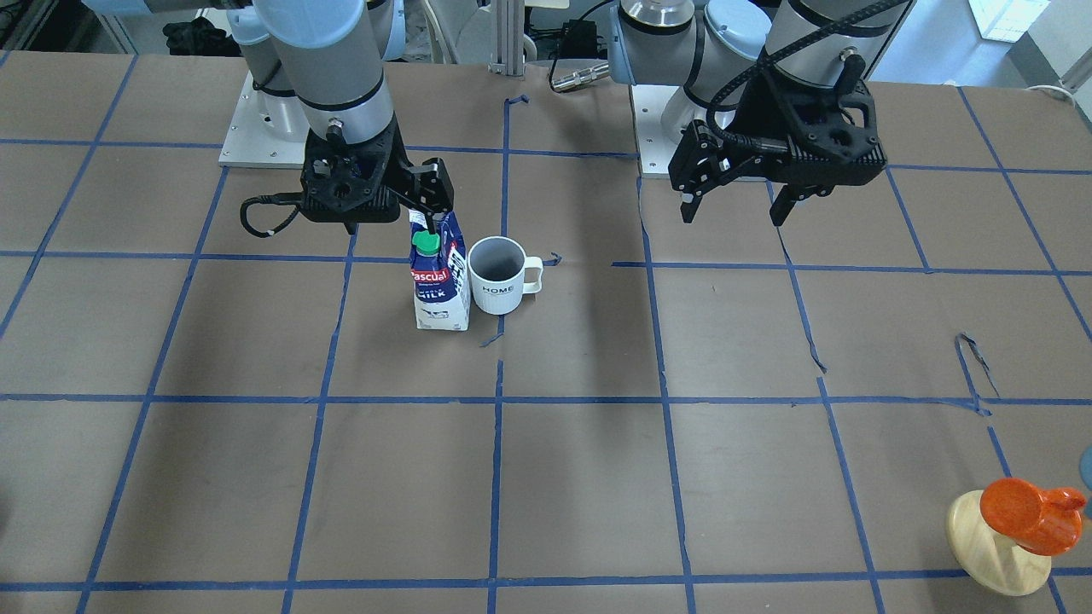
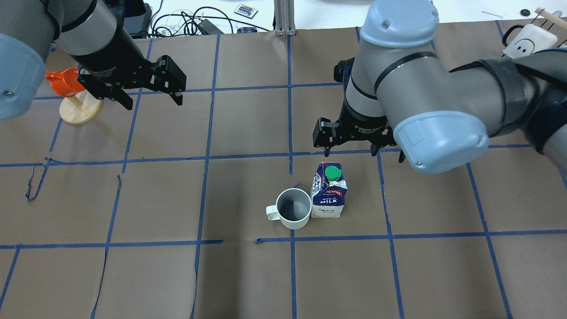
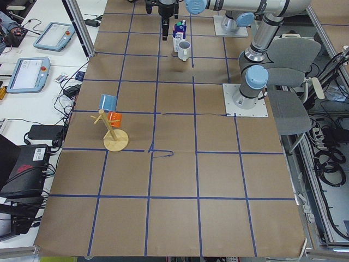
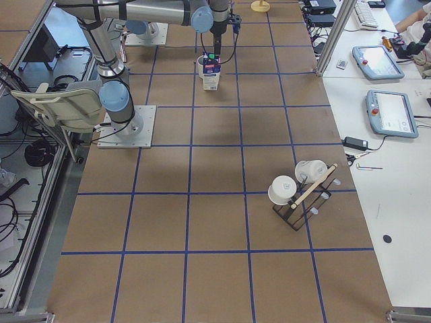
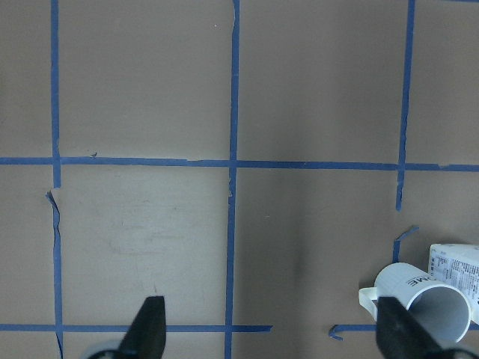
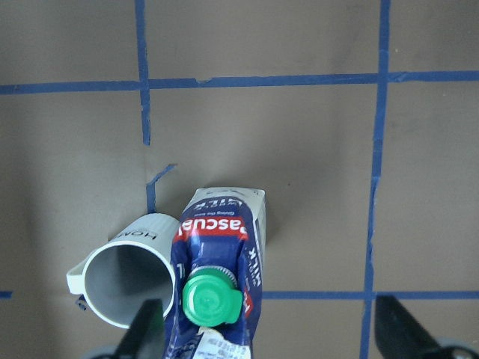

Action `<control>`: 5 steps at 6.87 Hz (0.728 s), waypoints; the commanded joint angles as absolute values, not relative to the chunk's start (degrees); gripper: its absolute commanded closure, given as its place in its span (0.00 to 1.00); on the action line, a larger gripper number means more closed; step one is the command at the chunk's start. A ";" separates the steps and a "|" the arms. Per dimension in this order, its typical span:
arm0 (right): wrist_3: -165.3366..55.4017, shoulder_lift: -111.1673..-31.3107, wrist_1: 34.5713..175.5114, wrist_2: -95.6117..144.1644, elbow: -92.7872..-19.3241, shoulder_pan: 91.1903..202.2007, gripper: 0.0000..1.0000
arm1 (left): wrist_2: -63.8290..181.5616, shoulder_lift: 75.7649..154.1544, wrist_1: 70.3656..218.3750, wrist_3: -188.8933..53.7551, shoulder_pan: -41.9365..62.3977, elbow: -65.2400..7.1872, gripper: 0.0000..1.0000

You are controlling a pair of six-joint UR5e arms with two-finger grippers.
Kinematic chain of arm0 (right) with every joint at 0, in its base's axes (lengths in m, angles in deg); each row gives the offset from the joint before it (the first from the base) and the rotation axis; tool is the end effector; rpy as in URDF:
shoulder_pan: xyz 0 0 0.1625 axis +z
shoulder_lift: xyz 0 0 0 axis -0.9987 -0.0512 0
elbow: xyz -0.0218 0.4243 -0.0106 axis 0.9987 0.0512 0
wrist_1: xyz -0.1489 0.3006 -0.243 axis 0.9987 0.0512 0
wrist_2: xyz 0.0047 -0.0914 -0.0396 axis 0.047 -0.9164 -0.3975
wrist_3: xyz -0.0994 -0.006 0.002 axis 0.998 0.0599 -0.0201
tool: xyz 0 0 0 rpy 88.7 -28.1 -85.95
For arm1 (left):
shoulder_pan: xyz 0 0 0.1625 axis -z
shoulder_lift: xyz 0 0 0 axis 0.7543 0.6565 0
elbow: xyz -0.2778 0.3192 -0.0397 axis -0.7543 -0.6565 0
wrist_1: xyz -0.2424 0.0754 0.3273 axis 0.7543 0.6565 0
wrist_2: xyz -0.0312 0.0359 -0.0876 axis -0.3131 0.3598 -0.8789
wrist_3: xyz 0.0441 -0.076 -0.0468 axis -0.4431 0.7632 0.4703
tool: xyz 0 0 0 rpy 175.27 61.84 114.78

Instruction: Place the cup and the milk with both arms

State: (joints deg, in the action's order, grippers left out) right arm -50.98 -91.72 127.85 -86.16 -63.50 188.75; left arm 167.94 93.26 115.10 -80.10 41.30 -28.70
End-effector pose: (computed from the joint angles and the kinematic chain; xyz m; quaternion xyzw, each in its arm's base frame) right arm 0.2328 -0.4449 0.4185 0.0073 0.9997 0.0090 0.0211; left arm -0.1398 -0.4829 0.5058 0.0161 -0.9989 0.0384 0.0223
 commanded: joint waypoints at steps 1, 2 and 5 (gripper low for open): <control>-42.83 -92.49 120.44 -87.07 -57.21 181.59 0.00 | 167.94 93.34 115.10 -80.10 41.30 -28.59 0.00; -41.03 -92.49 119.53 -87.86 -56.58 178.76 0.00 | 167.94 93.26 115.10 -80.10 41.30 -28.67 0.00; -37.96 -92.93 114.62 -88.13 -53.60 175.94 0.00 | 168.46 93.26 115.19 -80.19 41.30 -28.58 0.00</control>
